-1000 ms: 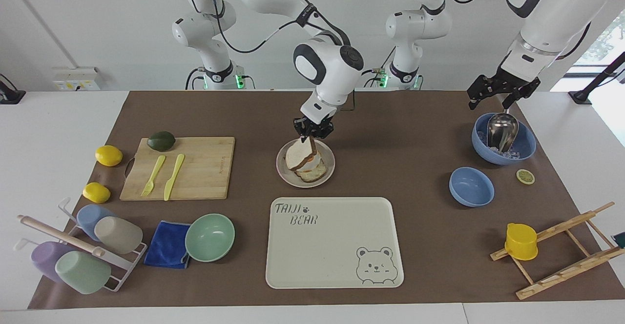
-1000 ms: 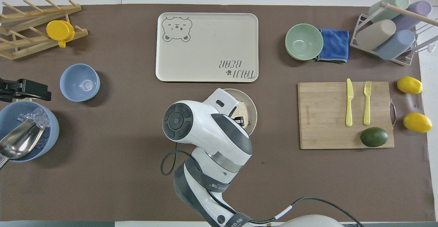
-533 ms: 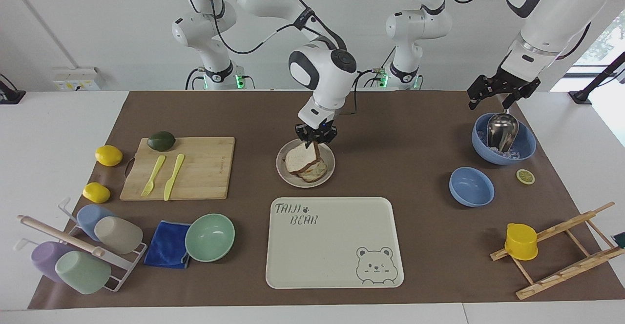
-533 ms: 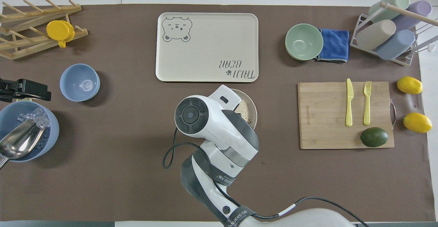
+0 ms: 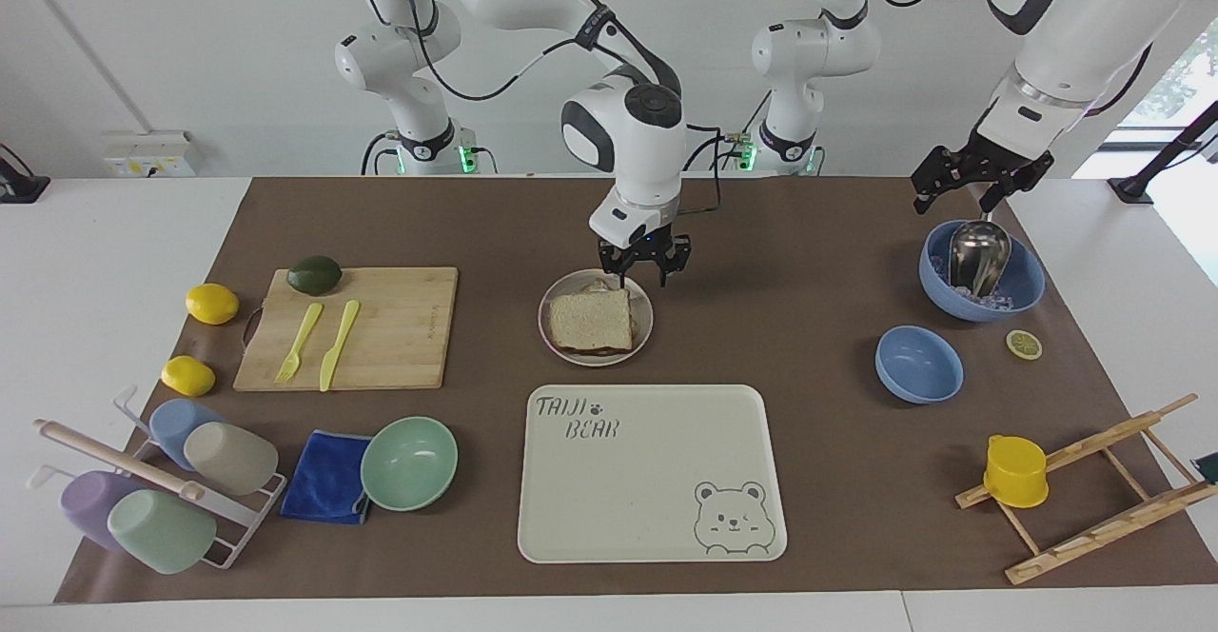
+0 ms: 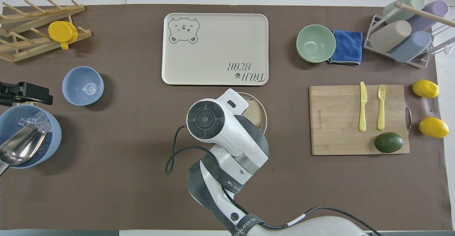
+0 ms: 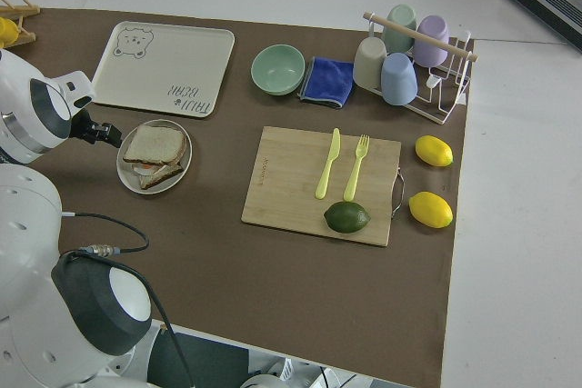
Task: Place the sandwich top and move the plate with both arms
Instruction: 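Withdraw the right gripper to the board while the left gripper reaches toward the plate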
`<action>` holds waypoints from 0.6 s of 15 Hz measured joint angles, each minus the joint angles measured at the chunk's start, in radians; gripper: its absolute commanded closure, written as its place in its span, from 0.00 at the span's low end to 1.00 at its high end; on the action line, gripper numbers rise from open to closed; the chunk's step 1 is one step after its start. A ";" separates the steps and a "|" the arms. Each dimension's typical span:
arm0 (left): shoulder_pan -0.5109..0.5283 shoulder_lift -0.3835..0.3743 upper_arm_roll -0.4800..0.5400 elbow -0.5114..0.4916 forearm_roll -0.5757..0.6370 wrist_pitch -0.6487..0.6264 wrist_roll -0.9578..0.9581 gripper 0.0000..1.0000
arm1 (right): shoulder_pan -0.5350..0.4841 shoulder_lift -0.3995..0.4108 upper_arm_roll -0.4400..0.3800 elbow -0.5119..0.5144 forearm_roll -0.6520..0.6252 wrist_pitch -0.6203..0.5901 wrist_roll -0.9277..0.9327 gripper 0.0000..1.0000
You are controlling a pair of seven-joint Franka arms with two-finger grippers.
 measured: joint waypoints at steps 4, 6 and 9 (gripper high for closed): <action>0.000 0.000 0.000 -0.007 0.000 0.005 0.000 0.00 | -0.144 -0.107 -0.004 0.022 0.001 -0.153 -0.134 0.00; 0.000 -0.006 0.000 -0.033 -0.022 0.034 -0.006 0.00 | -0.239 -0.164 -0.008 0.027 0.002 -0.263 -0.246 0.00; -0.005 -0.018 -0.001 -0.094 -0.098 0.090 -0.036 0.00 | -0.371 -0.232 -0.011 0.031 0.004 -0.406 -0.374 0.00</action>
